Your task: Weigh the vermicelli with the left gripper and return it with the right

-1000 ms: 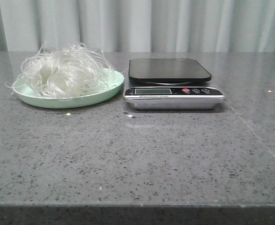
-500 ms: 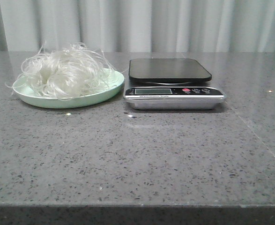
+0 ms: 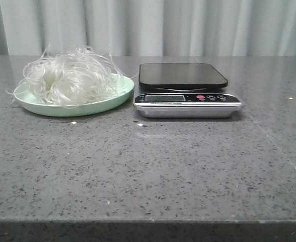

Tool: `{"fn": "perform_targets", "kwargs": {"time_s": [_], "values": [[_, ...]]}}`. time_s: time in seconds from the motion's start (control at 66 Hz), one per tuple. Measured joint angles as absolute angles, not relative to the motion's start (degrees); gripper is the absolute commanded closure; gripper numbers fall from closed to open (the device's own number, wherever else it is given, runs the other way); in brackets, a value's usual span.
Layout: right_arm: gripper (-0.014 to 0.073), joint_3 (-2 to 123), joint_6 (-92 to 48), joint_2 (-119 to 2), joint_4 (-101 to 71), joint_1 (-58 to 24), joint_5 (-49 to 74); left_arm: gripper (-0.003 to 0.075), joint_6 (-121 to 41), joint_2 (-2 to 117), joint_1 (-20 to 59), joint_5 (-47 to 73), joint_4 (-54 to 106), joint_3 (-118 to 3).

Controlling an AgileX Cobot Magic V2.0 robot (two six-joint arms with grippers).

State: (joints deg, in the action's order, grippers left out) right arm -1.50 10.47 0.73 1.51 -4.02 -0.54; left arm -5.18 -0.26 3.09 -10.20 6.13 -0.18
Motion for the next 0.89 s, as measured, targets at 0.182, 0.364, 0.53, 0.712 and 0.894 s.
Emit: {"fn": "perform_targets", "kwargs": {"time_s": [0.182, 0.364, 0.53, 0.712, 0.894], "values": [[0.0393, -1.5, 10.5, 0.7, 1.5, -4.0, -0.5, 0.0594, -5.2, -0.1, 3.2, -6.8, 6.9, -7.2], [0.0393, -1.5, 10.5, 0.7, 1.5, -4.0, -0.5, 0.0594, -5.2, 6.4, 3.2, 3.9, 7.1, -19.2], [0.0393, -1.5, 10.5, 0.7, 1.5, -4.0, -0.5, 0.0594, -5.2, 14.3, 3.2, 10.8, 7.5, -25.7], [0.0393, -1.5, 10.5, 0.7, 1.5, -4.0, -0.5, 0.0594, -5.2, 19.7, 3.2, 12.7, 7.7, -25.9], [0.0393, -1.5, 10.5, 0.7, 1.5, -4.0, -0.5, 0.0573, -5.2, 24.4, 3.2, 12.7, 7.7, -26.4]]}}
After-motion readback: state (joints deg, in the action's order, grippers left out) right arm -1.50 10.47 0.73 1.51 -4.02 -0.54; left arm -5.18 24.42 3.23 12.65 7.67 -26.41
